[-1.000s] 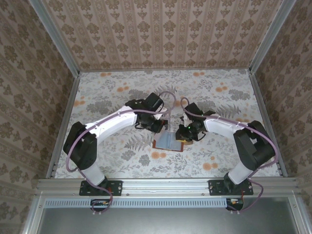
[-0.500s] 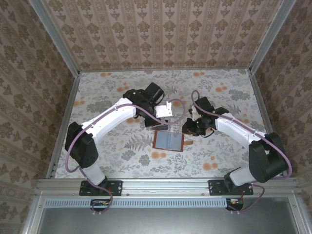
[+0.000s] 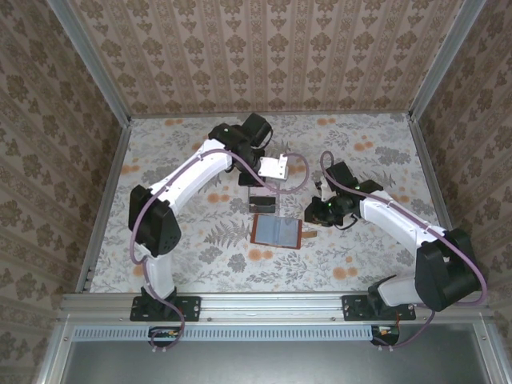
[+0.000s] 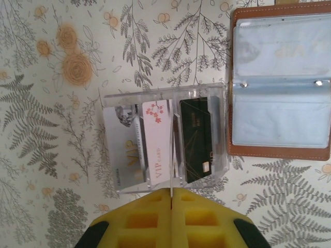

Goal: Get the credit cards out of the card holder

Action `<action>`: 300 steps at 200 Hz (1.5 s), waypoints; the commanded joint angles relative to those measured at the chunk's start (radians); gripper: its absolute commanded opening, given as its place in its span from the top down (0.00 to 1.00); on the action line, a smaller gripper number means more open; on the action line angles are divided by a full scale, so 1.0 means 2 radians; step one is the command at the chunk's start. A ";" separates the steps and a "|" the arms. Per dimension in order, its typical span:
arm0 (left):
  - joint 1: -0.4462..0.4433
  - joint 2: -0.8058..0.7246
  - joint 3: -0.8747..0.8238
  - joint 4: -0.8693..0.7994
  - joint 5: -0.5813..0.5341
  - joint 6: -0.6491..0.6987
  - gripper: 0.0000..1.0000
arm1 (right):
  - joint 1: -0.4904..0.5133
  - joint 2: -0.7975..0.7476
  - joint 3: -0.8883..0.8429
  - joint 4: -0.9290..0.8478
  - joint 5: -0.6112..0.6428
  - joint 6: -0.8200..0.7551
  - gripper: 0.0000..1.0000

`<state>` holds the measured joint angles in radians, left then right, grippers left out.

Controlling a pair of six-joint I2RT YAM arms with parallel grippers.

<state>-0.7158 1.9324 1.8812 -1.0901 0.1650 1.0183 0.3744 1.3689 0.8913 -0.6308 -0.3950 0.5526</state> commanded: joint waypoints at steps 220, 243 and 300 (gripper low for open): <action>0.029 0.202 0.195 -0.134 0.046 0.041 0.94 | -0.010 0.007 -0.011 -0.008 0.007 0.006 0.79; 0.031 0.204 0.208 -0.134 0.043 0.029 0.81 | -0.010 0.004 -0.009 -0.011 0.007 0.007 0.79; 0.033 0.165 0.197 -0.108 0.057 -0.013 0.71 | -0.010 -0.004 -0.007 -0.011 0.008 0.010 0.79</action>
<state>-0.6601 2.3272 2.2971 -1.3285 0.2398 1.0462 0.3595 1.3727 0.8795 -0.6327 -0.3950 0.5564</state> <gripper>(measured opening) 0.281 0.207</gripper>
